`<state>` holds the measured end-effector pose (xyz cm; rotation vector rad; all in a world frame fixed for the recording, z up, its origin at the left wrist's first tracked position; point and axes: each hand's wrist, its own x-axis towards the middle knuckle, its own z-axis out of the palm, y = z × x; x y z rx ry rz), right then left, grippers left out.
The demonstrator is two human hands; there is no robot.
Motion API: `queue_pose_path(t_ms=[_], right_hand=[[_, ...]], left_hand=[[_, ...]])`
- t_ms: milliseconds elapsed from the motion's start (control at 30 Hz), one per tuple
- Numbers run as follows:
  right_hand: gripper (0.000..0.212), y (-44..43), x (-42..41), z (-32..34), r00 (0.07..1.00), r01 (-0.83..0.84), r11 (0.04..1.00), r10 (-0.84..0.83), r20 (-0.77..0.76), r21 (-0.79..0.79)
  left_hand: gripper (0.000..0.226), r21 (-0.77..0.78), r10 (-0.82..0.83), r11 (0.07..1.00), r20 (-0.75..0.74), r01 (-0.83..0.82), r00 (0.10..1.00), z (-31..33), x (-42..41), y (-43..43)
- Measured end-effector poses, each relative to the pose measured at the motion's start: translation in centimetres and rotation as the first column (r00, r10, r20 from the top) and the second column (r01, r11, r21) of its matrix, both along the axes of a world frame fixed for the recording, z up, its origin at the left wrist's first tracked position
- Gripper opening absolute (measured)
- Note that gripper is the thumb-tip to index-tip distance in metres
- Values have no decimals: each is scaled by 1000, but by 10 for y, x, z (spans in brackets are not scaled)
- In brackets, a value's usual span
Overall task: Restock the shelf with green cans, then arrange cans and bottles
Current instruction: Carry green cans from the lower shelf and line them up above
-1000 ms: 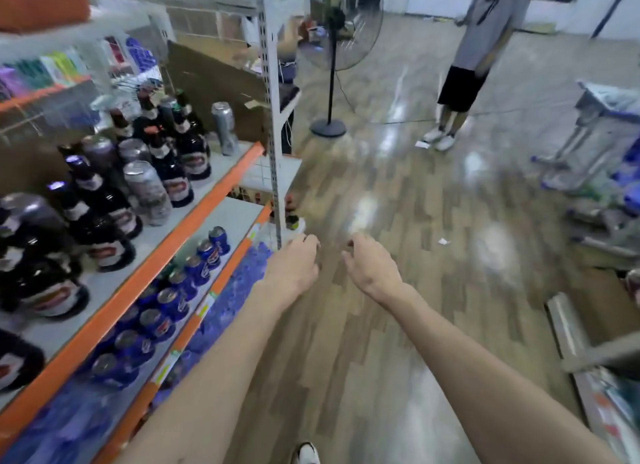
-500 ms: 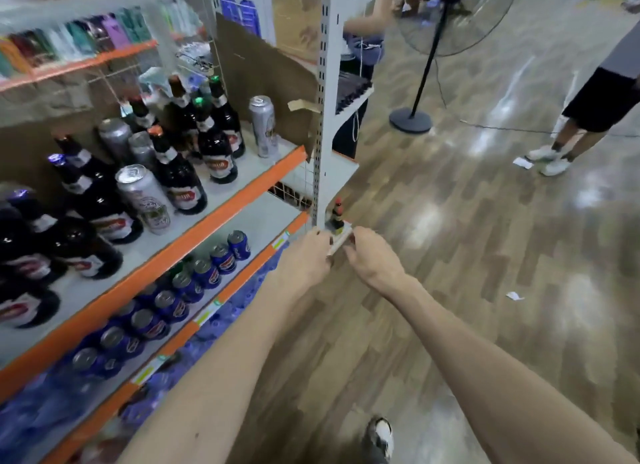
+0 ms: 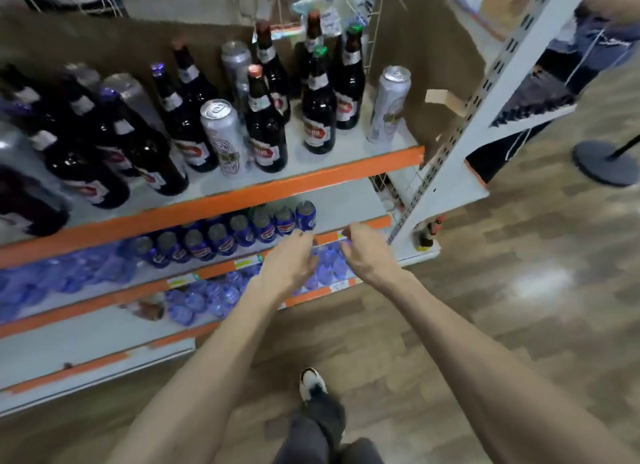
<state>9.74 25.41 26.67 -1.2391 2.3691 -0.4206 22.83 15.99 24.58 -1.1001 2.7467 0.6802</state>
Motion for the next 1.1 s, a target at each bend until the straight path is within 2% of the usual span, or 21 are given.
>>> queue_pose_path(t_ms=[267, 433, 600, 700, 800, 933, 1100], right_hand=[[25, -89, -21, -108, 987, -162, 985, 163, 8, -64], [22, -166, -25, -194, 976, -217, 955, 206, -71, -204], [29, -236, -28, -241, 952, -304, 901, 281, -118, -309], [27, -282, -32, -259, 922, -379, 838, 304, -241, -393], [33, -323, -38, -269, 914, -397, 824, 315, -255, -405], [41, -365, -43, -278, 902, -423, 834, 351, -249, -356], [36, -390, -39, -290, 890, -442, 858, 385, -242, -261]], left_hand=[[31, -22, 235, 971, -58, -236, 970, -99, -3, -70], [29, -189, 307, 924, -151, -333, 939, -182, -17, -117], [23, -324, 339, 847, -283, -422, 897, -231, -25, -179], [36, -379, 359, 793, -342, -477, 868, -244, -25, -222], [36, -445, 407, 758, -249, -477, 879, -250, -24, -261], [34, -450, 399, 798, -105, -402, 911, -260, -27, -295], [35, -521, 512, 704, -99, -482, 853, -279, -36, -312]])
